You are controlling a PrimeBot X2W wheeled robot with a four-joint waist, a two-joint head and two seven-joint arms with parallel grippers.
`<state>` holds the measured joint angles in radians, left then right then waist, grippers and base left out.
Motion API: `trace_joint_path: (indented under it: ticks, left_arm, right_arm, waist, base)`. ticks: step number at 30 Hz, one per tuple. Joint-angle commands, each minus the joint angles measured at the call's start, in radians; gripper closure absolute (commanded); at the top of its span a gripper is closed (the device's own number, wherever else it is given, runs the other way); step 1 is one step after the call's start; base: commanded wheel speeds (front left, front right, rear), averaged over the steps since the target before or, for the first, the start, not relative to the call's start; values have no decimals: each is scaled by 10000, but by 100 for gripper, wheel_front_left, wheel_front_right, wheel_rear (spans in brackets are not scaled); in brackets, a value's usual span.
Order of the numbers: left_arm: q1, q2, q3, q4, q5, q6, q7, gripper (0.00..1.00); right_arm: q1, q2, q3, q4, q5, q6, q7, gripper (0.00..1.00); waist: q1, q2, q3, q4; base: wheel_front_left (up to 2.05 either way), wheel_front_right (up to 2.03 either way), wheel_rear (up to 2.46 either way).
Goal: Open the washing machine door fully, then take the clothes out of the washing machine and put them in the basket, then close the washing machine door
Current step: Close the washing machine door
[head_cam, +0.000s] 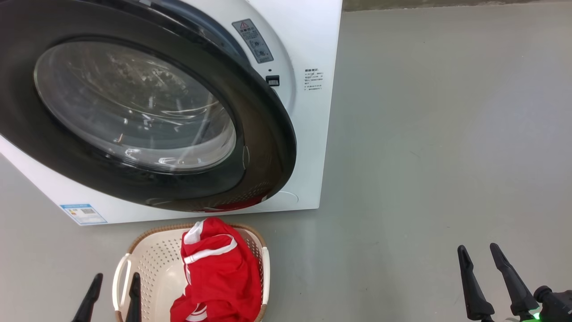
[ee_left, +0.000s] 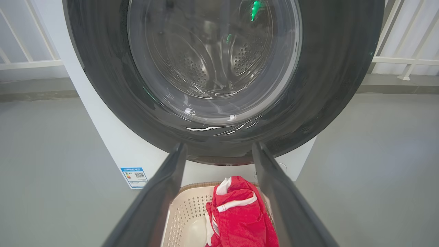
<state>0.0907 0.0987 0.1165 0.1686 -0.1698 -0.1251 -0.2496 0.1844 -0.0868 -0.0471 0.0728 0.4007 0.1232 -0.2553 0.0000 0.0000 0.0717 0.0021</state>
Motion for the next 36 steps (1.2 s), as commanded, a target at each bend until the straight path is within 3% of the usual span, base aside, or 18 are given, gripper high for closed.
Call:
trace_joint_path:
  ticks: [1,24,25,27,36]
  left_arm:
    - [-20,60,364,-307,222,-56,-122,0]
    - [-98,-113,232,-211,45,-56,-122,0]
    - [-97,-115,207,-207,38,-56,-122,0]
    - [-81,-126,144,-203,29,-56,-122,0]
    - [0,-234,-240,-182,-134,-56,-122,0]
  right_arm:
    - [-165,-145,192,-263,-73,75,-65,0]
    - [-220,-92,196,-238,-71,75,-65,0]
    - [-215,-90,215,-241,-47,75,-65,40]
    - [-202,-99,291,-233,-7,75,-65,98]
    - [-757,-119,1570,-60,134,75,-65,100]
  waist:
    - [0,0,-5,6]
    - [0,0,-49,199]
    - [0,0,-76,229]
    - [0,0,-131,310]
    - [0,0,-310,895]
  base:
    - [0,0,0]
    - [0,0,0]
    - [0,0,0]
    - [0,0,0]
    - [0,0,0]
